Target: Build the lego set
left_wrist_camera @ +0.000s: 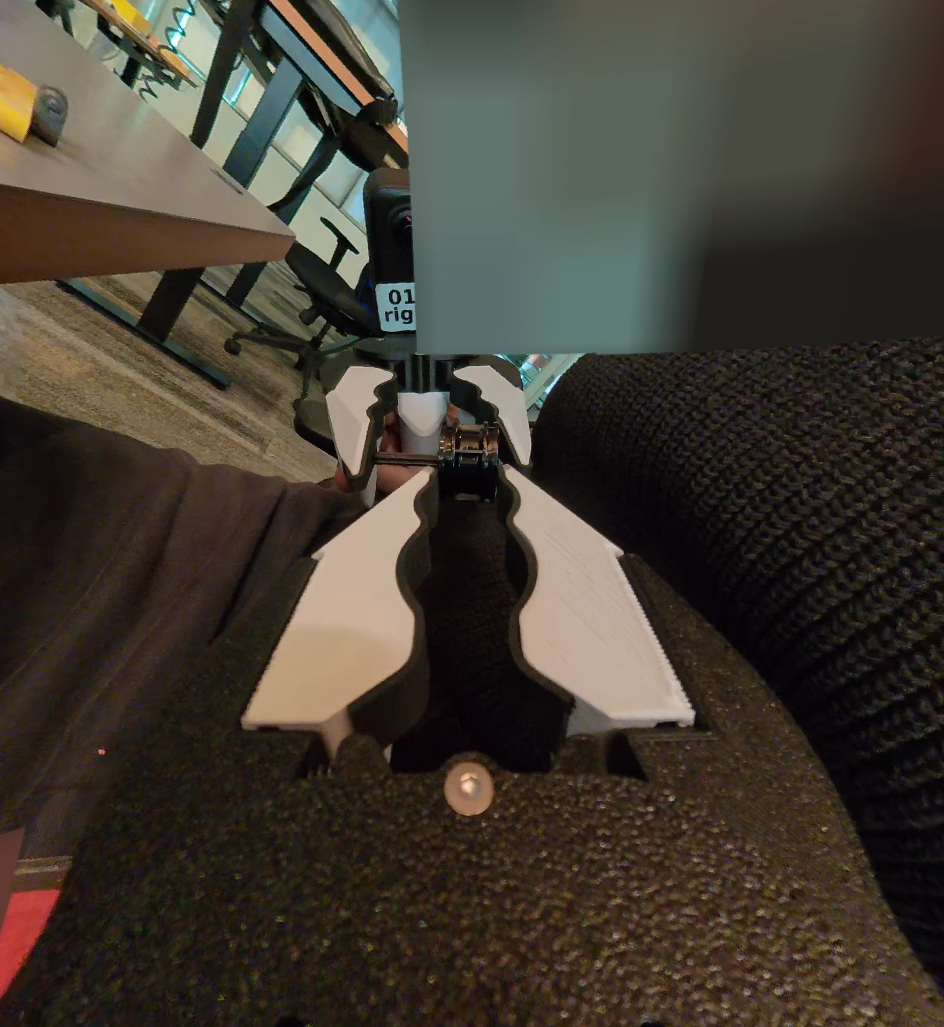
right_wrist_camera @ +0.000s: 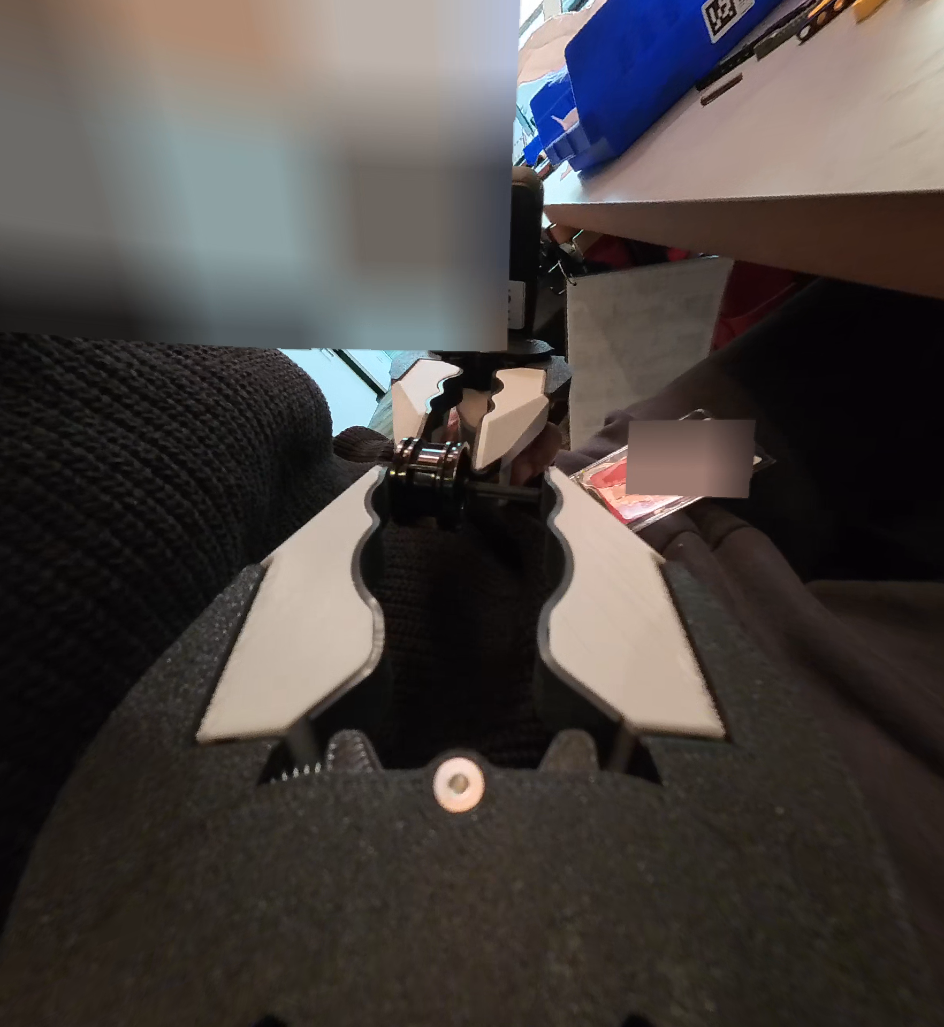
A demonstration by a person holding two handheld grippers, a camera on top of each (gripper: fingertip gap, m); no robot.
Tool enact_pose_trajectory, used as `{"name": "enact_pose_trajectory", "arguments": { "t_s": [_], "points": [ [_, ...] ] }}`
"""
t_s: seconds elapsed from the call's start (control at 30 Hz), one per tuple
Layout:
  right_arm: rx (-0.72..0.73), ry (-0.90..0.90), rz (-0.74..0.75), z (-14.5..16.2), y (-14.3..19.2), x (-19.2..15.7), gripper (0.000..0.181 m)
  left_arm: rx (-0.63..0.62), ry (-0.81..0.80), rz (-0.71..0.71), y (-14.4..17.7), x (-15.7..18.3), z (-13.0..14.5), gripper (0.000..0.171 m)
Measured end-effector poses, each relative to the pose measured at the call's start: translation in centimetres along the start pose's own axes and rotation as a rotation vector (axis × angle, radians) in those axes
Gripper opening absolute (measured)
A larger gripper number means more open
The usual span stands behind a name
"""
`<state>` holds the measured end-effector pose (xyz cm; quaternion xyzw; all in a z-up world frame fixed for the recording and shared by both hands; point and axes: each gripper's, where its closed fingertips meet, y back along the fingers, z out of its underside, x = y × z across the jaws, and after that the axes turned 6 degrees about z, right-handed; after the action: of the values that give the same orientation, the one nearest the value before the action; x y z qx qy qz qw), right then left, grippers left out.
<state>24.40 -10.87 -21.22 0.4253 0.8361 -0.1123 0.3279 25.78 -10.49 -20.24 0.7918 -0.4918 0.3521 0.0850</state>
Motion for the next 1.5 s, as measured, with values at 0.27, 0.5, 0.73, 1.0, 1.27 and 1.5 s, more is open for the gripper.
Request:
{"name": "enact_pose_trajectory", "arguments": {
  "t_s": [0.27, 0.5, 0.73, 1.0, 1.27, 1.5],
  "points": [
    [-0.005, 0.001, 0.005, 0.0, 0.0, 0.1, 0.054, 0.005, 0.011, 0.004, 0.1, -0.1, 0.0, 0.019],
    [0.016, -0.015, 0.003, -0.4, 0.3, 0.2, 0.054, 0.04, -0.033, -0.116, 0.6, -1.3, -0.6, 0.041],
    [0.019, -0.038, -0.067, -0.6, 0.4, -0.8, 0.054, 0.019, -0.001, -0.104, 0.4, -1.5, -0.2, 0.088],
    [-0.032, 0.005, -0.127, 0.0, 0.0, -2.2, 0.053, -0.055, 0.007, -0.022, -0.6, -0.5, 0.8, 0.076],
    [-0.061, -0.007, -0.163, 0.5, -0.2, -2.6, 0.053, -0.052, 0.001, 0.042, -0.6, 0.4, 0.7, 0.065],
    [-0.075, 0.02, -0.139, 0.5, -0.4, -2.5, 0.053, -0.038, 0.0, 0.036, -0.5, 0.4, 0.4, 0.062]
  ]
}}
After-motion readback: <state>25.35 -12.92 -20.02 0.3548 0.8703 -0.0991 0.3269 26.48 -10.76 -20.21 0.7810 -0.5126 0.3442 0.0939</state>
